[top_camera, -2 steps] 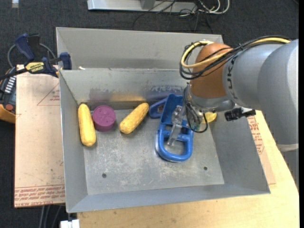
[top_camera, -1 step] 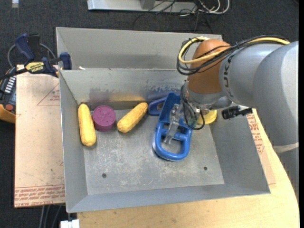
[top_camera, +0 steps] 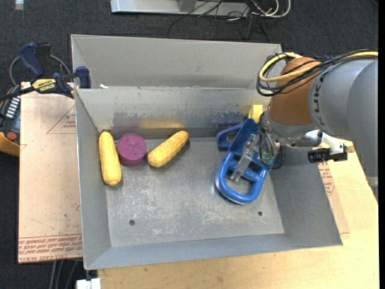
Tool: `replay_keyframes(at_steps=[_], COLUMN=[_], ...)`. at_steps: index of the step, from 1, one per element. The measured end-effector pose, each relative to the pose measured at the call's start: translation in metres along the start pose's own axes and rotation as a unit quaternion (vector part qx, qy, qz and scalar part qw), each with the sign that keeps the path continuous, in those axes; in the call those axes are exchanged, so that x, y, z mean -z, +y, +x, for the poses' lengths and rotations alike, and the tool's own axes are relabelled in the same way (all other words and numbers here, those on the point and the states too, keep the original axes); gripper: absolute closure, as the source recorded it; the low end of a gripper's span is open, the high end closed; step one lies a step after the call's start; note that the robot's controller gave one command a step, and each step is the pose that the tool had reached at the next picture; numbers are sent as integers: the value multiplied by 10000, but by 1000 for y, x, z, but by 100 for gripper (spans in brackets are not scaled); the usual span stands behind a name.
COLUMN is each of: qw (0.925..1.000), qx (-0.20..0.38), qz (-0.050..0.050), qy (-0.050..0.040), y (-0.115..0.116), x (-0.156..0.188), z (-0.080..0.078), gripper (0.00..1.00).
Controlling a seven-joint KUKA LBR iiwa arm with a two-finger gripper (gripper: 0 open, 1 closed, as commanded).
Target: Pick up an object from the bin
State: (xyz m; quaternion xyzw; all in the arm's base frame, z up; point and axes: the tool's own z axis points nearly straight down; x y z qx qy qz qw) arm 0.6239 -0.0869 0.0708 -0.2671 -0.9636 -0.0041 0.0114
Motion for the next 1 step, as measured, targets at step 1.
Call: replay_keyframes(at_steps=[1], qw=[9999], qx=[43], qz=[19], qy=[128], y=[51], x=[0], z=[19], gripper=[100])
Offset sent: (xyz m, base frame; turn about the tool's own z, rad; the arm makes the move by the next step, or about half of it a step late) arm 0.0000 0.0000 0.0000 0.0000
